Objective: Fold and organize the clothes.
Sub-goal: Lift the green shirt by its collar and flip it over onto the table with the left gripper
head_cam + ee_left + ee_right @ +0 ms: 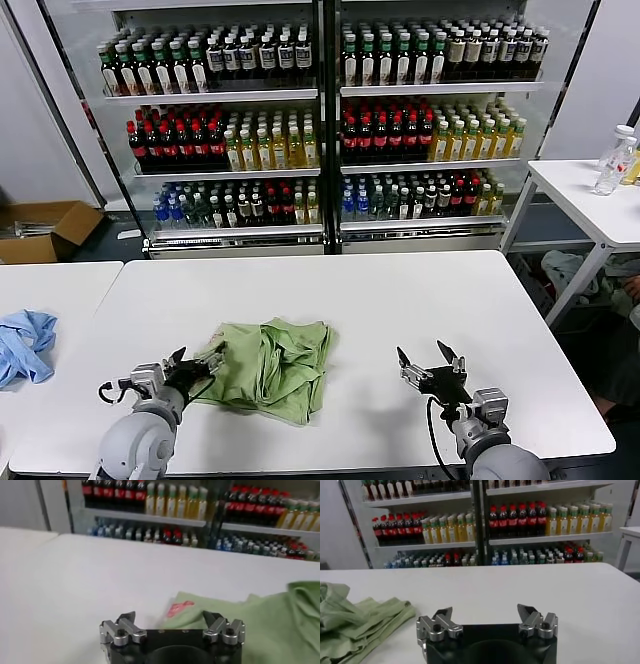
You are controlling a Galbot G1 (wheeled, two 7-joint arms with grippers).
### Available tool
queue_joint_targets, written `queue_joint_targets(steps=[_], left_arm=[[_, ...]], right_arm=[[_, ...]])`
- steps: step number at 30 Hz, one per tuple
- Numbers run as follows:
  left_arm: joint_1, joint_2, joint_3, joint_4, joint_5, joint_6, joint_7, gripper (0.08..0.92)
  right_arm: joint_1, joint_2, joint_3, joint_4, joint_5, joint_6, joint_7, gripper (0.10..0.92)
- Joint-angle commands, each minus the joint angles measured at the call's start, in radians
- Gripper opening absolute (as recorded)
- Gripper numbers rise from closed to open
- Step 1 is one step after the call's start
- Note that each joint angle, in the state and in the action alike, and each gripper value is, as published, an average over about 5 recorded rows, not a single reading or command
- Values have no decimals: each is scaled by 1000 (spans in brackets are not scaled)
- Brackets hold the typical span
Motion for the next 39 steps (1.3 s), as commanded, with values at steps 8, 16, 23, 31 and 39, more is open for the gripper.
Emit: queue_joint_targets(steps=[8,16,23,31,39], left_arm=[[32,1,-5,26,-315,33,86,646],[4,5,-47,55,-480,32,90,420],[13,-8,-131,22,-655,32,91,213],[66,86,-428,-96,-787,32,44,114],[129,334,-762,-108,-769,32,-3,114]], right_arm=[[5,-19,-6,4,8,1,1,823],[3,-45,-6,10,21,-2,4,823],[-11,-30,-19,15,8,-1,5,823],[-1,-27,-24,12,9,7,4,823],[19,-16,-44,5,10,21,-1,823]])
